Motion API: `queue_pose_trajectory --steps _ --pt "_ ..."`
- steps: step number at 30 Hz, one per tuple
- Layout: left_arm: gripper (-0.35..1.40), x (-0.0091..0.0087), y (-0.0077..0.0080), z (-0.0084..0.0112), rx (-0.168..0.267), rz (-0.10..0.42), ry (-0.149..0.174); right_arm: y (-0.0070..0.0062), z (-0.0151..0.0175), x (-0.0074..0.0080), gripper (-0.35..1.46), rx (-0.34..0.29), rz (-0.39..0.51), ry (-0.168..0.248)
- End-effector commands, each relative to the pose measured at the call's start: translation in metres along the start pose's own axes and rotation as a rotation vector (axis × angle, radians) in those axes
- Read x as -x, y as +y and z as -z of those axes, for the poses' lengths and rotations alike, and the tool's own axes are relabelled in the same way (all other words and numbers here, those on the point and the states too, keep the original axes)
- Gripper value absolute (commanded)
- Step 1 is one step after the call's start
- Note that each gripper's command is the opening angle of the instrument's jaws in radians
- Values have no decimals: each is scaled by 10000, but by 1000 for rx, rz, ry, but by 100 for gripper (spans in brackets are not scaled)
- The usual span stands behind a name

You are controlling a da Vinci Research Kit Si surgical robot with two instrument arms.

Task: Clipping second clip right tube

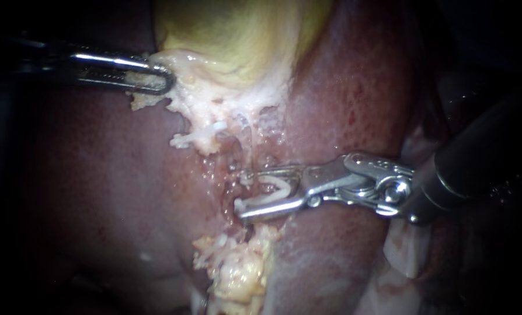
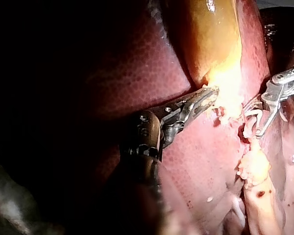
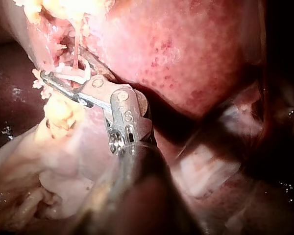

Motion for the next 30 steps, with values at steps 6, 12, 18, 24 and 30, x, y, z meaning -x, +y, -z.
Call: queue_pose_trajectory --steps 6,12,18,24,30 --pt "-35 0 0 0 0 0 0 -3 -2 -1 50 -18 -14 19" --pt "-35 0 0 0 0 0 0 -15 -2 -3 50 -47 -21 15" --pt "-35 0 -1 0 0 0 0 -33 -4 -10 50 -69 -25 20" --pt "-35 0 -1 0 0 0 0 -49 -4 -18 49 -97 -30 22" --pt "-35 0 -1 0 0 0 0 -65 -5 -25 46 -119 -32 12"
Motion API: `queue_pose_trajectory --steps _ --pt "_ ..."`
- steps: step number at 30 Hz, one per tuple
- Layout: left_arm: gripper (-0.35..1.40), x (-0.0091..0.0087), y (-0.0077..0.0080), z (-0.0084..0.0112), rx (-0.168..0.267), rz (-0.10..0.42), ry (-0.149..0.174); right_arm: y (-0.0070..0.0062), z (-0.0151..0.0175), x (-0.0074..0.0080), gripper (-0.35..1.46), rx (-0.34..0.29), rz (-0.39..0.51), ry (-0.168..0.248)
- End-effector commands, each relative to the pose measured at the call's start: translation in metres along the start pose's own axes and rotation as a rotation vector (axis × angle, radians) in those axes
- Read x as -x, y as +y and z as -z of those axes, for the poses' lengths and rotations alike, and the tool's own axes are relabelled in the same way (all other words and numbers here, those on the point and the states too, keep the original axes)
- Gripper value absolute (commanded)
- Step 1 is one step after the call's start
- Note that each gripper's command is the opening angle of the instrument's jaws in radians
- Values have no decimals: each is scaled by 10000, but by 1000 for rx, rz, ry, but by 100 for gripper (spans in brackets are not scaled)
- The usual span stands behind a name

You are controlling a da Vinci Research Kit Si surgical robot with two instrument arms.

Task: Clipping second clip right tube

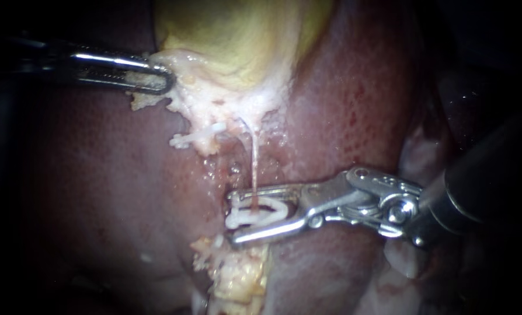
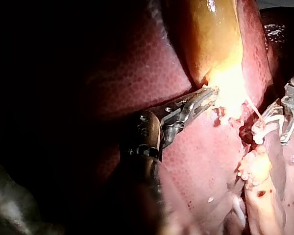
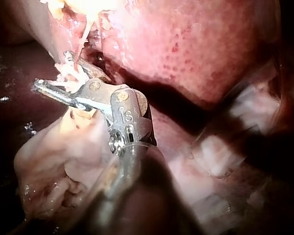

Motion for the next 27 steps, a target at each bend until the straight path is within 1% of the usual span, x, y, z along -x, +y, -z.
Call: queue_pose_trajectory --steps 1,4,9,13,15,21,23,25,27 --pt "-35 0 0 0 0 0 0 -2 0 -1 45 -6 -1 -4" --pt "-35 0 0 0 0 0 0 -4 -1 -1 42 -14 0 -8" --pt "-35 0 0 0 1 0 0 -2 -1 -1 35 -13 0 -8" --pt "-35 0 0 0 1 0 0 1 -1 -2 24 -15 0 -9" --pt "-35 0 0 0 1 0 0 2 -1 -1 15 -9 0 -6" --pt "-35 0 0 0 0 0 0 1 1 1 -19 -11 -11 -8" --pt "-35 0 0 0 0 0 0 1 2 1 -34 -11 -28 -8" --pt "-35 0 0 0 0 0 0 0 3 2 -35 -11 -40 -9" --pt "-35 0 0 0 0 0 0 1 3 2 -35 0 -46 1"
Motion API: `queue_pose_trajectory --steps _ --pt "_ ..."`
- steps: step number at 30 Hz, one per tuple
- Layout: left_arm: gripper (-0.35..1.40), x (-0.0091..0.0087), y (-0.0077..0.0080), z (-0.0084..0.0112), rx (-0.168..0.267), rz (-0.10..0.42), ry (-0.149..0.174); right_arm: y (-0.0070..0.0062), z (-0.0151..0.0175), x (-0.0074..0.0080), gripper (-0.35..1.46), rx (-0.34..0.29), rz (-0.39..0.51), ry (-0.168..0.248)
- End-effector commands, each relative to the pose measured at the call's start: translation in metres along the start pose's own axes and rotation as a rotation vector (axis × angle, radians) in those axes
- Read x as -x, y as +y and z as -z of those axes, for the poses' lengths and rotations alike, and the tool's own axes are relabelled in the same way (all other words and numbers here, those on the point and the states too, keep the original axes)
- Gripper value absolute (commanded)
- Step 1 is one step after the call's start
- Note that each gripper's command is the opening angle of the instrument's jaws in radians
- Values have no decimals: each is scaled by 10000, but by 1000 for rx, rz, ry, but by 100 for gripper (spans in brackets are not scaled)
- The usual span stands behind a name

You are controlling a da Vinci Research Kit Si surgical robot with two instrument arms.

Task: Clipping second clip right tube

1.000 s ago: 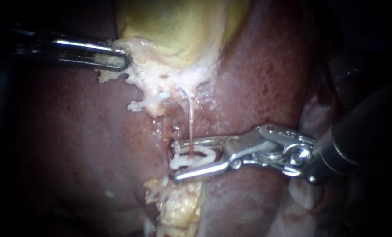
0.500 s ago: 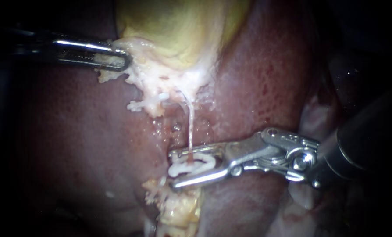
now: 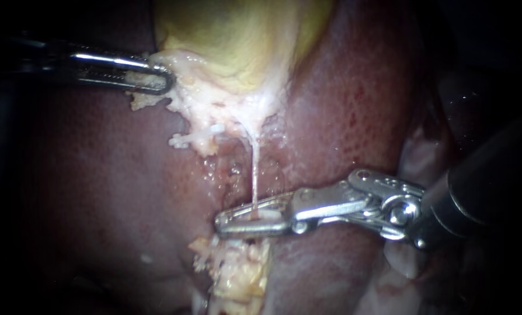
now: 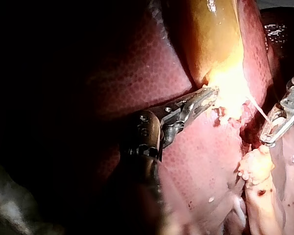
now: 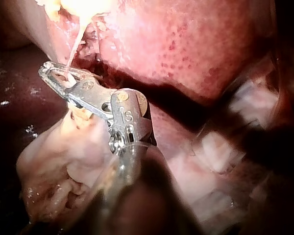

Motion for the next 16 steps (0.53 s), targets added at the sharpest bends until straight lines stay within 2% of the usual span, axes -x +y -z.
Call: queue_pose_trajectory --steps 1,6,16 --pt "-35 0 0 0 0 0 0 -1 0 -1 -35 14 -2 4" --pt "-35 0 0 0 0 0 0 0 -1 -1 -35 38 -1 -16" --pt "-35 -1 0 -1 0 0 0 3 0 1 -35 40 0 -16"
